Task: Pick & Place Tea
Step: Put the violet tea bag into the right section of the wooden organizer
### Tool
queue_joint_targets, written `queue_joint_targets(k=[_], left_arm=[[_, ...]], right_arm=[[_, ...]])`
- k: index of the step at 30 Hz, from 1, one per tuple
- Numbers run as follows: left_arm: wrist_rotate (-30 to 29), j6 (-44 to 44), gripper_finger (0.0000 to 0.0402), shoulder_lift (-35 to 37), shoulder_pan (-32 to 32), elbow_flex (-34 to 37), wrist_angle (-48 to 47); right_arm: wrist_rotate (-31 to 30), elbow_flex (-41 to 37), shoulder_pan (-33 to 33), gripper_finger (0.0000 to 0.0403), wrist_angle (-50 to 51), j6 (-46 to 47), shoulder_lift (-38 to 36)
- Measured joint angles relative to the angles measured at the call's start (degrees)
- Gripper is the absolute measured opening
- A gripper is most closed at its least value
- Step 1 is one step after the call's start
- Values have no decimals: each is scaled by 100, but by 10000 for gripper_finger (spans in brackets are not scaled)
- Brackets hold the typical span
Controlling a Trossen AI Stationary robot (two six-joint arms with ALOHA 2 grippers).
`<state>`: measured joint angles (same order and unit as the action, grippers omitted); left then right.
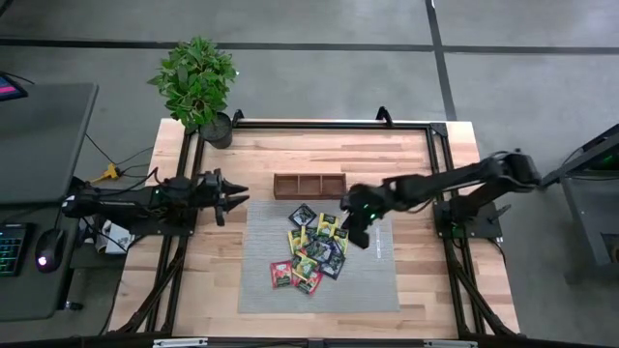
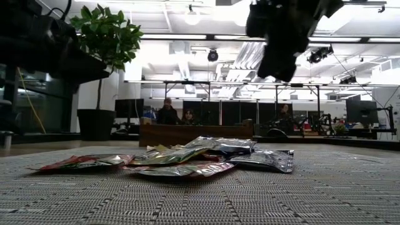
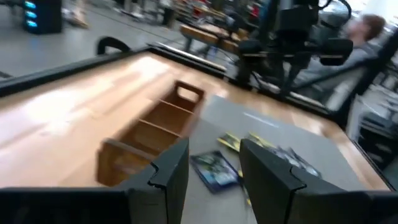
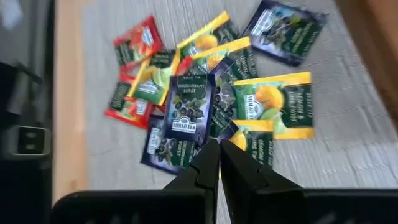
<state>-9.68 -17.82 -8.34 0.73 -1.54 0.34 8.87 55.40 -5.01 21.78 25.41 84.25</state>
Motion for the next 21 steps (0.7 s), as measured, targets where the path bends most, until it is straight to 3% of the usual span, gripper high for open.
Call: queue_joint_targets(k=[6, 11, 16, 21], left_arm=[[272, 97, 140, -298, -2, 4, -7], [405, 170, 140, -736, -2, 9, 104], [793, 316, 140, -1357, -2, 9, 1071], [822, 315, 140, -2045, -2, 7, 1640]], right_arm=[[-517, 524, -401, 2, -19, 41, 589], [-1118, 554, -653, 2, 62, 674, 651], [-1496, 557, -819, 4, 232, 998, 640], [-1430, 557, -836, 2, 216, 1177, 640]])
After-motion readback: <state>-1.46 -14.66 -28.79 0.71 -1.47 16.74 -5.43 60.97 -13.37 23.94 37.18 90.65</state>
